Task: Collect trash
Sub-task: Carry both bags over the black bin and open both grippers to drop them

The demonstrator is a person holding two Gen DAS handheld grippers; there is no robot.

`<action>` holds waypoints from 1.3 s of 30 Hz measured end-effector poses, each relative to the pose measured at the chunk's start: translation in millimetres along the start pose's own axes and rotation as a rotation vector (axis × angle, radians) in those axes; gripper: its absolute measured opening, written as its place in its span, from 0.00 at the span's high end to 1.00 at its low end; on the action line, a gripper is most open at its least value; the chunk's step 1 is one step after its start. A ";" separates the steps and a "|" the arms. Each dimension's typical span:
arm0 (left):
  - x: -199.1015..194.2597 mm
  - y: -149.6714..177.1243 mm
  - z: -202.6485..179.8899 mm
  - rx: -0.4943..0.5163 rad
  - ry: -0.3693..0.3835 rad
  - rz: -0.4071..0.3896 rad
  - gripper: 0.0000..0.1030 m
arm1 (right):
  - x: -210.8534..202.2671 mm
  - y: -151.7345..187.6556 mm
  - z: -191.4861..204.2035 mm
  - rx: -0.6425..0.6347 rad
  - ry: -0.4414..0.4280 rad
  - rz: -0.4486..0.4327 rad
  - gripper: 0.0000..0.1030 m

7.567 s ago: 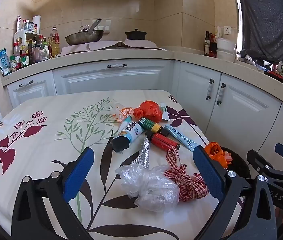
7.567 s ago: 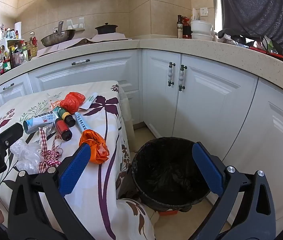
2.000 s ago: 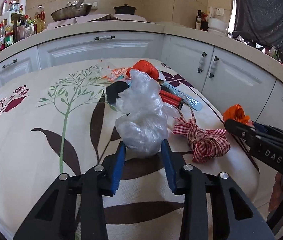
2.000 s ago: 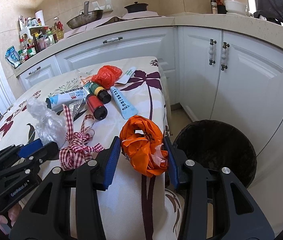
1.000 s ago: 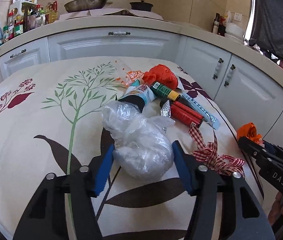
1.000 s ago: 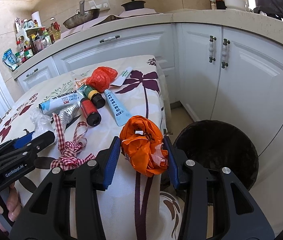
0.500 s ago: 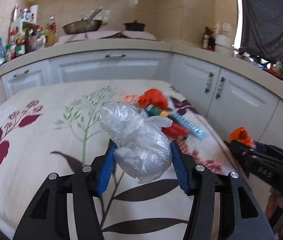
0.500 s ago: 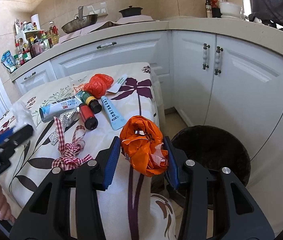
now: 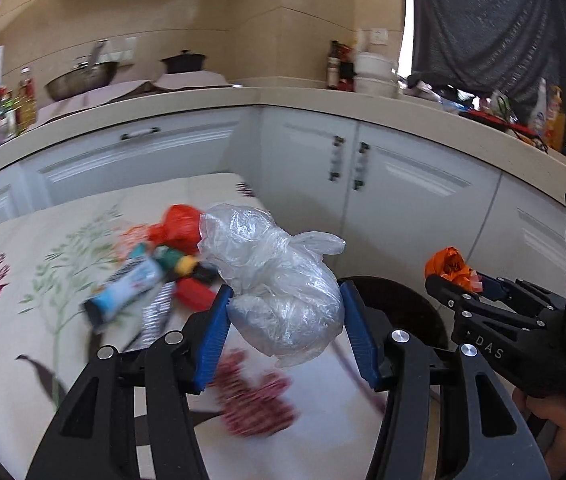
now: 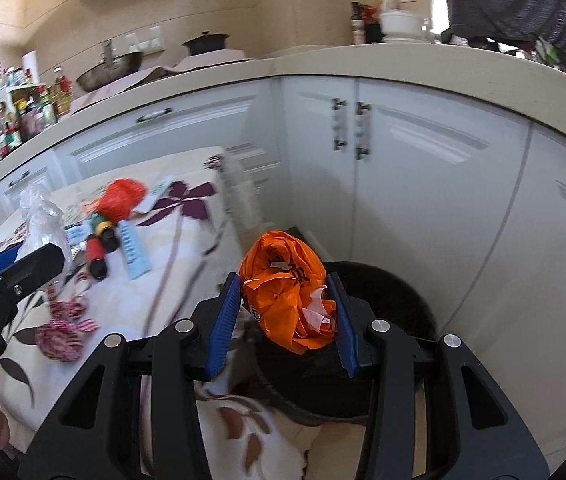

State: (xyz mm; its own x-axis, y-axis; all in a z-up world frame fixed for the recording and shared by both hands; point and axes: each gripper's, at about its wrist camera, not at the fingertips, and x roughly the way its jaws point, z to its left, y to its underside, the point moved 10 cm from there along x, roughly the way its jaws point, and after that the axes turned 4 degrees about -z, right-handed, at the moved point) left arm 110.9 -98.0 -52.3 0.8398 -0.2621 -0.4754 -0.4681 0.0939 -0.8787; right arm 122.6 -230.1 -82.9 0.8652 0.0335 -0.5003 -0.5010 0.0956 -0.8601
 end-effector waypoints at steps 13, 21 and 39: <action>48.8 -7.5 -64.1 0.055 0.006 0.066 0.47 | 9.6 -7.9 -67.4 0.059 0.065 -0.009 0.59; 77.8 -4.1 -90.1 0.065 0.005 0.116 0.47 | 23.3 -8.8 -90.3 0.087 0.072 0.001 0.59; 76.1 -15.2 -80.8 0.036 0.029 0.107 0.27 | 22.4 -19.0 -96.0 0.110 0.106 -0.012 0.45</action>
State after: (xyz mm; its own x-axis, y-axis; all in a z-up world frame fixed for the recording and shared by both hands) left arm 159.7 -197.0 -71.5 0.7769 -0.2762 -0.5658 -0.5441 0.1576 -0.8241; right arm 149.7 -326.7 -87.3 0.8615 -0.0733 -0.5024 -0.4802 0.2037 -0.8532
